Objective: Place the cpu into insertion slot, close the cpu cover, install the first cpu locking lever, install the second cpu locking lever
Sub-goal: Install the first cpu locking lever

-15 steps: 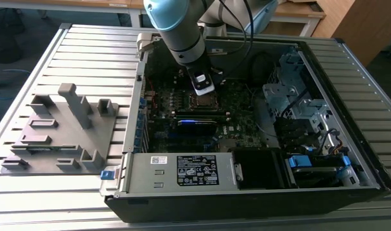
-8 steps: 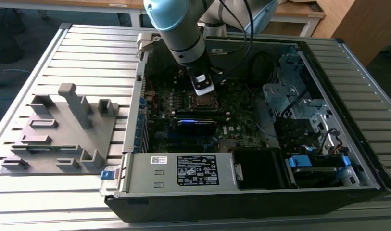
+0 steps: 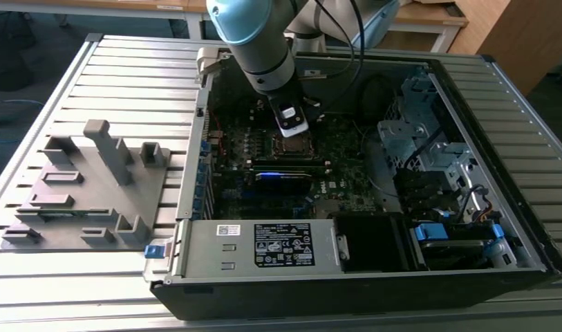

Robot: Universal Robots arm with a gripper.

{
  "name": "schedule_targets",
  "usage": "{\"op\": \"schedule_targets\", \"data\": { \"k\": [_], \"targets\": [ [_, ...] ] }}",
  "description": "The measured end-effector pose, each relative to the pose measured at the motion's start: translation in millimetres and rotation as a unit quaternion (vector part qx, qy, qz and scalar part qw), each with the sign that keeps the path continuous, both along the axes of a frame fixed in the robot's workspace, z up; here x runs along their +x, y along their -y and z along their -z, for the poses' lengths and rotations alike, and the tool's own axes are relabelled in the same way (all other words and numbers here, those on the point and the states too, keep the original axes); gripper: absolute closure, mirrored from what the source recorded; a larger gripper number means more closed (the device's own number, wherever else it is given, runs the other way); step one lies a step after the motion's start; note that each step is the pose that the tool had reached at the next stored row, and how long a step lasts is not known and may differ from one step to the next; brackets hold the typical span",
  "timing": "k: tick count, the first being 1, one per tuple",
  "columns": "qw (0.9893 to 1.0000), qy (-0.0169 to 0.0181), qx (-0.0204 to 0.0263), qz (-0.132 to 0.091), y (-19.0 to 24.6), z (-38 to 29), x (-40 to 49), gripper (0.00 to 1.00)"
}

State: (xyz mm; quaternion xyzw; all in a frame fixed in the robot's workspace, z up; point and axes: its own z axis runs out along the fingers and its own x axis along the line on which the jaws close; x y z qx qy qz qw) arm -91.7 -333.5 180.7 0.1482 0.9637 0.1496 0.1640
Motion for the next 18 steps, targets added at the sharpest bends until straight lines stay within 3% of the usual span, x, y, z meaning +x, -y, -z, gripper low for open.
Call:
{"op": "schedule_targets", "data": {
  "k": [7, 12, 18],
  "targets": [
    [1.0000, 0.0001, 0.0061, 0.000, -0.1, 0.0, 0.0, 0.90],
    [1.0000, 0.0001, 0.0064, 0.000, -0.1, -1.2, 0.1, 0.90],
    [1.0000, 0.0001, 0.0062, 0.000, -0.1, -8.0, 0.0, 0.90]
  ]
}}
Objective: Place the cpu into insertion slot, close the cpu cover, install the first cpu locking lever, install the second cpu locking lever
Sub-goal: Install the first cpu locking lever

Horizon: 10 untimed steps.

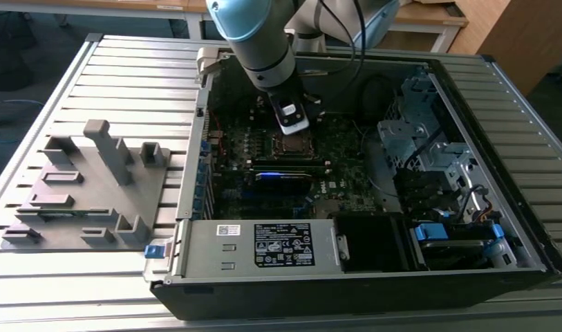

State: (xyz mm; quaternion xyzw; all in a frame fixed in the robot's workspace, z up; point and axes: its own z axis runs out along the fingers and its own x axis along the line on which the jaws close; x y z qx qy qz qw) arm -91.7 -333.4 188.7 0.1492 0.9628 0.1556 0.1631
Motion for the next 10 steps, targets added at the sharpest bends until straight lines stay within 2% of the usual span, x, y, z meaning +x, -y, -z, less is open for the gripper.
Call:
{"op": "schedule_targets", "data": {
  "k": [5, 6, 8, 10],
  "targets": [
    [1.0000, 0.0000, 0.0000, 0.000, 0.0, -8.2, 0.0, 0.90],
    [1.0000, 0.0000, -0.0013, 0.000, -0.1, -8.9, 0.0, 0.90],
    [0.9999, 0.0000, -0.0102, 0.000, 0.0, -9.2, 0.1, 0.90],
    [0.9997, -0.0001, -0.0228, 0.002, 0.0, -9.2, 0.0, 0.90]
  ]
}}
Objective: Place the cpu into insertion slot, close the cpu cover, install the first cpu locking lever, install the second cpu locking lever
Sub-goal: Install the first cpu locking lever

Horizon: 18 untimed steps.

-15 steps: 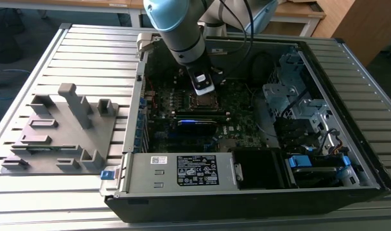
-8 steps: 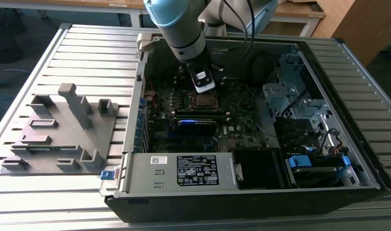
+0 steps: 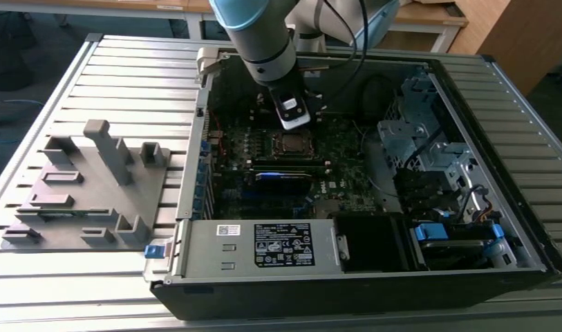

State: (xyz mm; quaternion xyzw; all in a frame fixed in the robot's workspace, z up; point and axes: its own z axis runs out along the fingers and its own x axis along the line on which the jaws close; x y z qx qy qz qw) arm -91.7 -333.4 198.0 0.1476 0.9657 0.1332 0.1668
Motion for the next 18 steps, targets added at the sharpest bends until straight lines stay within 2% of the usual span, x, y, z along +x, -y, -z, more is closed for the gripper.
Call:
{"op": "schedule_targets", "data": {
  "k": [4, 5, 10, 11, 12, 14, 16, 17, 18],
  "targets": [
    [0.9997, 0.0000, -0.0236, 0.007, 0.0, 0.0, 0.1, 0.90],
    [0.9997, 0.0000, -0.0251, 0.008, 0.0, 0.0, 0.1, 0.90],
    [0.9996, -0.0004, -0.0252, 0.009, 0.0, 0.0, 0.1, 0.90],
    [0.9996, -0.0036, -0.0254, 0.009, -0.1, 0.0, 0.2, 0.90],
    [0.9996, -0.0085, -0.0257, 0.008, -0.1, 0.1, 0.4, 0.90],
    [0.9993, -0.0227, -0.0274, 0.008, 0.0, 0.5, 0.8, 0.90],
    [0.9988, -0.0386, -0.0296, 0.008, 0.0, 0.8, 1.3, 0.90],
    [0.9985, -0.0441, -0.0304, 0.007, 0.0, 0.9, 1.3, 0.90],
    [0.9985, -0.0446, -0.0305, 0.008, 0.0, 0.9, 1.3, 0.90]
  ]
}}
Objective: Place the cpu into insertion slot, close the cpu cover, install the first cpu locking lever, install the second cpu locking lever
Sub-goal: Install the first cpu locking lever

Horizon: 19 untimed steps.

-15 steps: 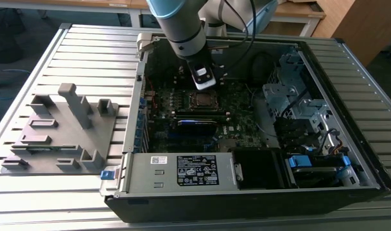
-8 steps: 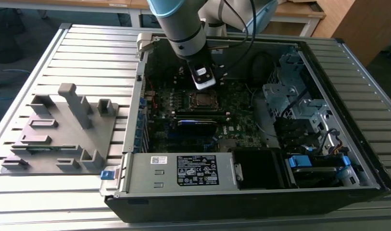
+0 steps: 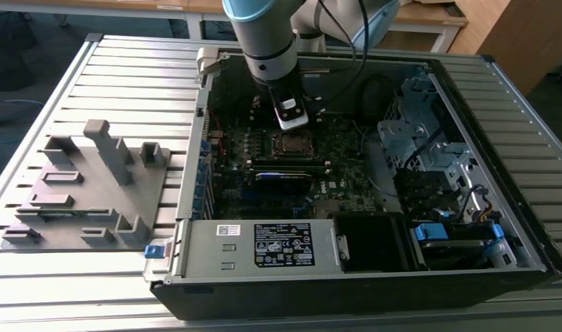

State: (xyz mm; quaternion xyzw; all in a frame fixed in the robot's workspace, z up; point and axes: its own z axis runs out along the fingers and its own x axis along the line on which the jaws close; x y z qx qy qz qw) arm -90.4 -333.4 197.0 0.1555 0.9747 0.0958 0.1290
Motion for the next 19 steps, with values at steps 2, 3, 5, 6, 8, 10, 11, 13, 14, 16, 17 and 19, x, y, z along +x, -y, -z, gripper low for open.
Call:
{"op": "schedule_targets", "data": {
  "k": [2, 3, 5, 6, 8, 10, 11, 13, 14, 16, 17, 19],
  "targets": [
    [1.0000, -0.0005, 0.0000, 0.000, 0.0, 0.0, 0.0, 0.90],
    [1.0000, -0.0007, 0.0000, 0.000, 0.0, 0.0, 0.0, 0.90],
    [1.0000, -0.0011, -0.0001, 0.000, 0.0, -0.2, 0.0, 0.90],
    [1.0000, -0.0011, -0.0002, 0.000, 0.0, -2.6, 0.0, 0.90],
    [1.0000, -0.0010, -0.0001, 0.000, 0.0, -7.4, 0.1, 0.90],
    [1.0000, -0.0010, -0.0002, 0.000, 0.0, -12.6, 0.1, 0.90],
    [1.0000, -0.0010, -0.0003, 0.000, 0.0, -14.9, 0.1, 0.90],
    [1.0000, -0.0011, -0.0008, 0.000, 0.0, -18.0, 0.1, 0.90],
    [1.0000, -0.0011, -0.0009, 0.000, 0.0, -18.9, 0.1, 0.90],
    [1.0000, -0.0011, -0.0011, 0.000, 0.0, -19.9, 0.0, 0.90],
    [1.0000, -0.0010, -0.0011, 0.000, 0.0, -20.1, 0.1, 0.90],
    [1.0000, -0.0009, -0.0010, 0.000, 0.0, -20.1, 0.1, 0.90]
  ]
}}
